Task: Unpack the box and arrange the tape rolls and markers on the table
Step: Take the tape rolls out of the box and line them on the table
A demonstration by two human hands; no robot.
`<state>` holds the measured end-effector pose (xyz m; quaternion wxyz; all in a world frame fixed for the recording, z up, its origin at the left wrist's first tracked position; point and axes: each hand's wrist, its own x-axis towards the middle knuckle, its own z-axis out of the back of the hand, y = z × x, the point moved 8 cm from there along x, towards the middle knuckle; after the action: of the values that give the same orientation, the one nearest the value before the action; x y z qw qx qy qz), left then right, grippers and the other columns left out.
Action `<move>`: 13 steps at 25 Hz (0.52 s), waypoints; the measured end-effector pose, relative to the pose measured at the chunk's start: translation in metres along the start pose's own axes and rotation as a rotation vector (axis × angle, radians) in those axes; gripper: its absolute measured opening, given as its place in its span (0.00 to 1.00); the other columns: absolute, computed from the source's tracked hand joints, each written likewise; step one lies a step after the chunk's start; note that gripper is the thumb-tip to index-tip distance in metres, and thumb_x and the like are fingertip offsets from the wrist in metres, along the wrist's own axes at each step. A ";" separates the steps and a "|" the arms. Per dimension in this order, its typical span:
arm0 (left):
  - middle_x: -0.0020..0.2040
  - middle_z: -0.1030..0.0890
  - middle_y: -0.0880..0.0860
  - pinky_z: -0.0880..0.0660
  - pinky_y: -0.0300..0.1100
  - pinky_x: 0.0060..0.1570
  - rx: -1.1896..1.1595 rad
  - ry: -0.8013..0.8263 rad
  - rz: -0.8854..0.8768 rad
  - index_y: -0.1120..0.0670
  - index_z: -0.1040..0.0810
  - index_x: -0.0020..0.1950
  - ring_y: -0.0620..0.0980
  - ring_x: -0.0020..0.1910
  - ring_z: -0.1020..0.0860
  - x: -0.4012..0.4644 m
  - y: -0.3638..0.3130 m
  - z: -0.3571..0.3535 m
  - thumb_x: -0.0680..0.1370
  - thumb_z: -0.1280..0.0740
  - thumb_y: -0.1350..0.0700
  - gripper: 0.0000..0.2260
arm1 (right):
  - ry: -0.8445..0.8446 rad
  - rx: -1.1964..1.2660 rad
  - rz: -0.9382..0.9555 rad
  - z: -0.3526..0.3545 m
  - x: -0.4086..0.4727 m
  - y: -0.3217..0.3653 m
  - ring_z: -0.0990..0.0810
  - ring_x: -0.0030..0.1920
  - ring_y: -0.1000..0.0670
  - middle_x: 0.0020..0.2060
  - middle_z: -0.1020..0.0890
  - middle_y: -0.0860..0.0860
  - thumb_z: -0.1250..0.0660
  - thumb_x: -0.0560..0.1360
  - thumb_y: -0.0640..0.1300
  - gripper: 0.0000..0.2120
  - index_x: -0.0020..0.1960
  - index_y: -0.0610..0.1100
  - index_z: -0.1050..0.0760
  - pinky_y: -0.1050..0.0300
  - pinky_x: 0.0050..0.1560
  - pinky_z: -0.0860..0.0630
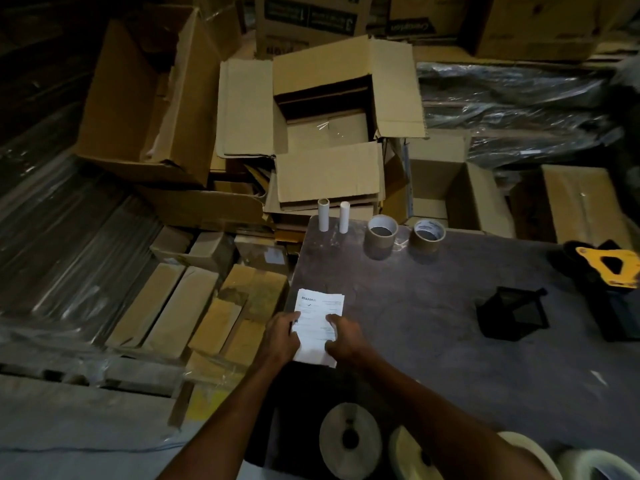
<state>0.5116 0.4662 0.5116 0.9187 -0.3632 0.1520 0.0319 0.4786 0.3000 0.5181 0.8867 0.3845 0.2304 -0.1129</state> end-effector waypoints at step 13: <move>0.57 0.20 0.51 0.24 0.39 0.51 -0.046 -0.110 -0.182 0.51 0.20 0.60 0.50 0.52 0.21 -0.057 -0.054 0.007 0.76 0.33 0.60 0.13 | -0.166 0.059 0.122 0.053 -0.068 -0.014 0.21 0.55 0.48 0.57 0.20 0.50 0.37 0.80 0.43 0.14 0.64 0.43 0.25 0.58 0.53 0.26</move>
<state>0.4678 0.4344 0.5692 0.9162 -0.3941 0.0668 -0.0283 0.4313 0.2529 0.5748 0.8962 0.4132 0.1291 -0.0969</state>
